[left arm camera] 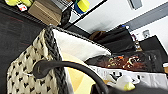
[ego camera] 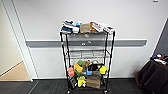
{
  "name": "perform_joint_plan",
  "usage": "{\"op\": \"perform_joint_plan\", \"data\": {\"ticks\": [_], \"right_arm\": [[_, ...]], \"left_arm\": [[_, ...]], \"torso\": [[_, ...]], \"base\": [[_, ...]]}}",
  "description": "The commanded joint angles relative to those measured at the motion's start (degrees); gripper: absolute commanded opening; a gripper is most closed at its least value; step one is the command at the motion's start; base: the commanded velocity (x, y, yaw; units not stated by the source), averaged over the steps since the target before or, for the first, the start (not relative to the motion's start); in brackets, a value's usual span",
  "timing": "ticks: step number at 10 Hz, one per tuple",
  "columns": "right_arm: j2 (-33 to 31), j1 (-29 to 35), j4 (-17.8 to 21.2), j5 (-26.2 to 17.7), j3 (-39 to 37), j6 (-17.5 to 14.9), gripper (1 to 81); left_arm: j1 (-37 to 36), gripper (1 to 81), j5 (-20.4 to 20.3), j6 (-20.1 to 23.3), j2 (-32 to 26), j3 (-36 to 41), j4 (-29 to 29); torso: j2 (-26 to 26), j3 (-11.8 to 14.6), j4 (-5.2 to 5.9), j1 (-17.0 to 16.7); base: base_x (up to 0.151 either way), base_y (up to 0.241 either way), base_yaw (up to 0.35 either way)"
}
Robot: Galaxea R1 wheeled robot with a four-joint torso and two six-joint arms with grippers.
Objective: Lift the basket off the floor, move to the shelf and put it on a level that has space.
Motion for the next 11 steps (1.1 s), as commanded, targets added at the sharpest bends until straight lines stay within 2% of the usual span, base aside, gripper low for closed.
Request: {"op": "perform_joint_plan", "data": {"ticks": [1,3,11], "right_arm": [[-2.1,9.6,1.0,1.0,6.9,0.3,1.0],[-3.4,9.6,1.0,2.5,9.1,0.2,1.0],[-7.7,12.4,0.9,3.9,16.9,0.3,1.0]], "left_arm": [[-8.6,1.0,-0.2,0.8,-1.3,4.9,0.7],[-9.0,1.0,-0.2,0.8,-1.9,6.0,0.7],[-11.3,1.0,-0.2,0.7,-4.8,11.8,0.7]], "torso": [[0.0,0.0,0.00,0.0],[0.0,0.0,0.00,0.0],[0.0,0.0,0.00,0.0]], "base": [[0.095,0.000,0.000],[0.095,0.000,0.000],[0.094,0.000,0.000]]}}
